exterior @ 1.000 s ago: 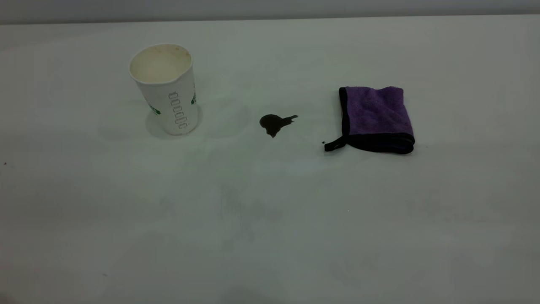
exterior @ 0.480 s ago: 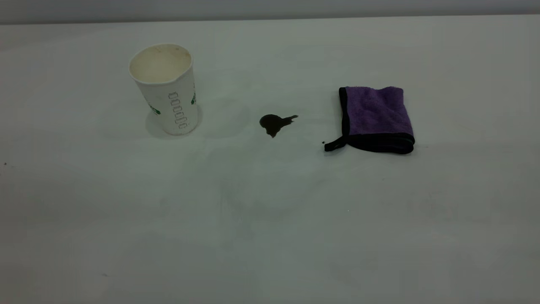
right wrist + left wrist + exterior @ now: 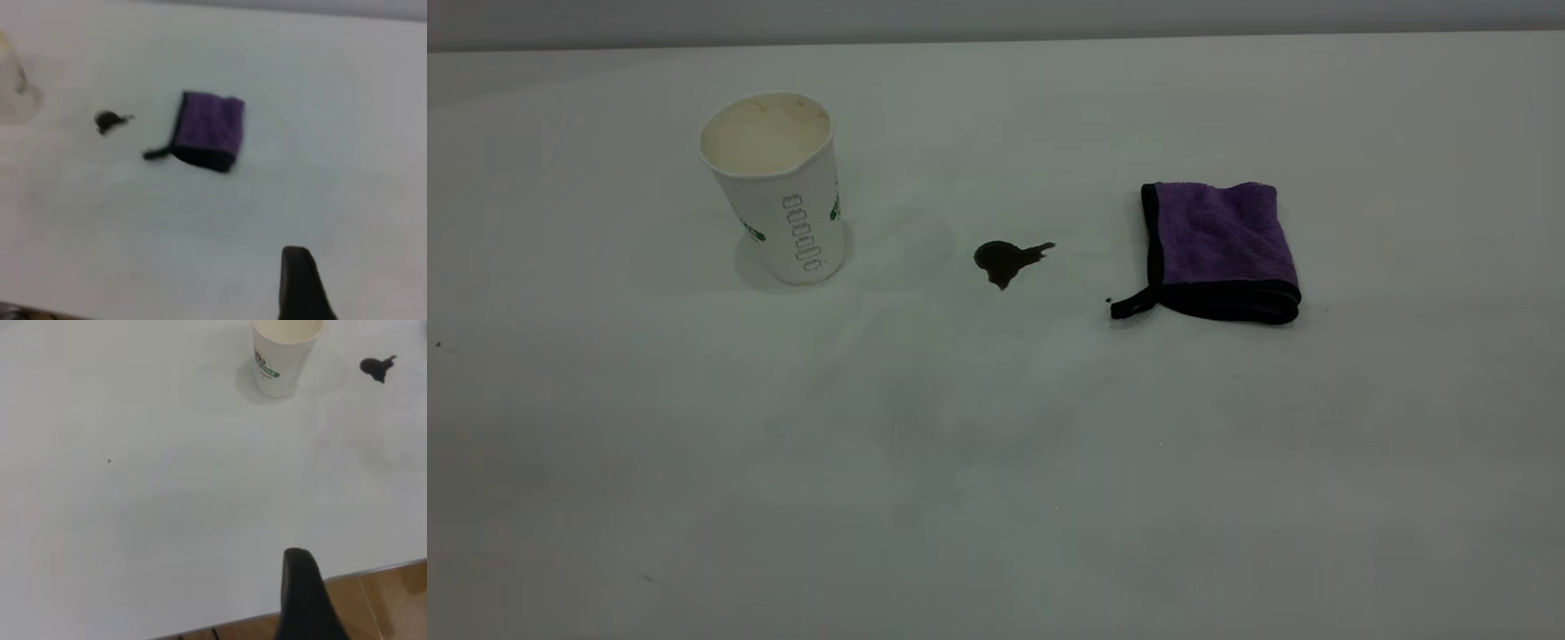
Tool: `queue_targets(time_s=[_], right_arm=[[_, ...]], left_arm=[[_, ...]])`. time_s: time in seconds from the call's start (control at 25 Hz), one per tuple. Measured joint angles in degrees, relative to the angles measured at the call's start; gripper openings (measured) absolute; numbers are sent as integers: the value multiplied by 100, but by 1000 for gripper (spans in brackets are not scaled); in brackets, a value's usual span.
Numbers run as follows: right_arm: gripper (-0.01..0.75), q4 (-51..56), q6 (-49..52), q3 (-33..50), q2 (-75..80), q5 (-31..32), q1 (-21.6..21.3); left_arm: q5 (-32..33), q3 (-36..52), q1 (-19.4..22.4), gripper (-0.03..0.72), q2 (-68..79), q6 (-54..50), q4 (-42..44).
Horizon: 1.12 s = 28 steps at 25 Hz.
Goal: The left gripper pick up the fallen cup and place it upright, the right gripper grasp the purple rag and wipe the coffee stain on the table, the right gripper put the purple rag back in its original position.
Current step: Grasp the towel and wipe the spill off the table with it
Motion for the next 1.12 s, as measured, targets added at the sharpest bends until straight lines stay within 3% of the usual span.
queue_targets(time_s=[0.32, 0.56, 0.76, 0.88, 1.12], right_arm=[[578, 935, -1148, -473, 2308, -1279, 0], [585, 1750, -2630, -1088, 4583, -1624, 0], [585, 2150, -3022, -1524, 6369, -1803, 31], [585, 2341, -3397, -1747, 7371, -1975, 373], [585, 2249, -3444, -2202, 9200, -2896, 1041]], left_arm=[[5, 0, 0, 500, 0, 0, 0], [5, 0, 7, 500, 0, 2, 0], [5, 0, 7, 500, 0, 2, 0], [5, 0, 7, 500, 0, 2, 0], [5, 0, 7, 500, 0, 2, 0]])
